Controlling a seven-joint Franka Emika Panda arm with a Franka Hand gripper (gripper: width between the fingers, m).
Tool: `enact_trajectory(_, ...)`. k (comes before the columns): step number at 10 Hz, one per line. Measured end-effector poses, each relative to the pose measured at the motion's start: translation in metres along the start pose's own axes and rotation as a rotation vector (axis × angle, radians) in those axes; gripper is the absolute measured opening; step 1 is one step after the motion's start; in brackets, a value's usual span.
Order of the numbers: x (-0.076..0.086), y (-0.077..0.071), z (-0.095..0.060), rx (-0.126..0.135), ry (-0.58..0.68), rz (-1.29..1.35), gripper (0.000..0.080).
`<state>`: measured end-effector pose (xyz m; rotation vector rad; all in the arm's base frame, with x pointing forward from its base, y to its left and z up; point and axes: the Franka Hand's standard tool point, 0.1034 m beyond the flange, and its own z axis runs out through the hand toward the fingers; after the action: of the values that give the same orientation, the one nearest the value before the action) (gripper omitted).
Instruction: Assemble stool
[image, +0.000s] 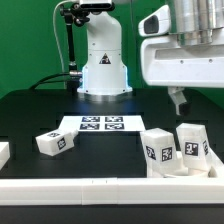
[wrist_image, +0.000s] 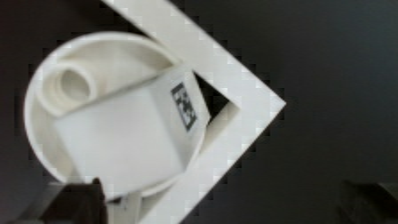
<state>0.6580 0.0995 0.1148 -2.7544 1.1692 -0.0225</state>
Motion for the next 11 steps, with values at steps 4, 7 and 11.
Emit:
enact_trajectory(4, 0.002, 0.001, 0.0, -0.003, 0.004, -0.244, 0.0648)
enact_trajectory(7, -0.003, -0.004, -0.002, -0.006, 0.011, -0.589, 0.0648)
enact_trajectory(11, -0.013, -0.007, 0.002, -0.005, 0.004, -0.941, 0.0648)
